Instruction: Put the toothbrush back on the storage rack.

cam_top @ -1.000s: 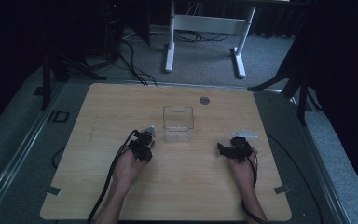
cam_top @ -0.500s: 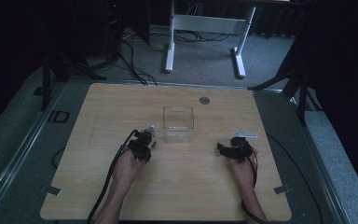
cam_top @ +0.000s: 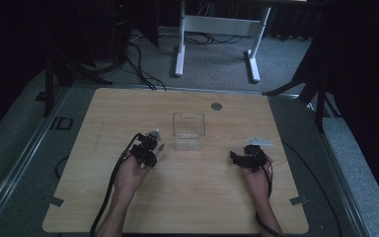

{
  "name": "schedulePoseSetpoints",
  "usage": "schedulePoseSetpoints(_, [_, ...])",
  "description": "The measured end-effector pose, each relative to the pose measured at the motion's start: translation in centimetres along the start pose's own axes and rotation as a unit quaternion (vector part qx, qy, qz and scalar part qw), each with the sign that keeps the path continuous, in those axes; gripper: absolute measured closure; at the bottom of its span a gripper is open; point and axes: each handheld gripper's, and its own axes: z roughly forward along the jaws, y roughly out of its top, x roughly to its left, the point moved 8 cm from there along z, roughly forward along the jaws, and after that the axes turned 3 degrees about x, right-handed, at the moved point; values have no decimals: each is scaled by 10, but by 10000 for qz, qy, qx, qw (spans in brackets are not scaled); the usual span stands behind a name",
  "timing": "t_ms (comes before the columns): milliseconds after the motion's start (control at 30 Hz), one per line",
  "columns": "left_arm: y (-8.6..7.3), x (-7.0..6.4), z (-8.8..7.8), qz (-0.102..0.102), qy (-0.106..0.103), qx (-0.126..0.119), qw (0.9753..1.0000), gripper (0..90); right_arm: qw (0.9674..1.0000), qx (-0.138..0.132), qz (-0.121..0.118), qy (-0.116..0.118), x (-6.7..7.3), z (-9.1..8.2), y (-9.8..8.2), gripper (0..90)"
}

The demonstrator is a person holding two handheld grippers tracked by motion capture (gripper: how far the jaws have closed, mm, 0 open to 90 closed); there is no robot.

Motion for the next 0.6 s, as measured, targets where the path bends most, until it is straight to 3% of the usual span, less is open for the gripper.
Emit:
schedulePoseSetpoints(200, [4, 2, -4, -36, -180, -238, 9995, 789, 10000, 0, 1, 1, 0, 0, 0, 267])
schedulePoseSetpoints(600, [9, 14, -15, -247, -105, -758, 9968, 789, 10000, -1, 5, 4, 0, 0, 0, 267])
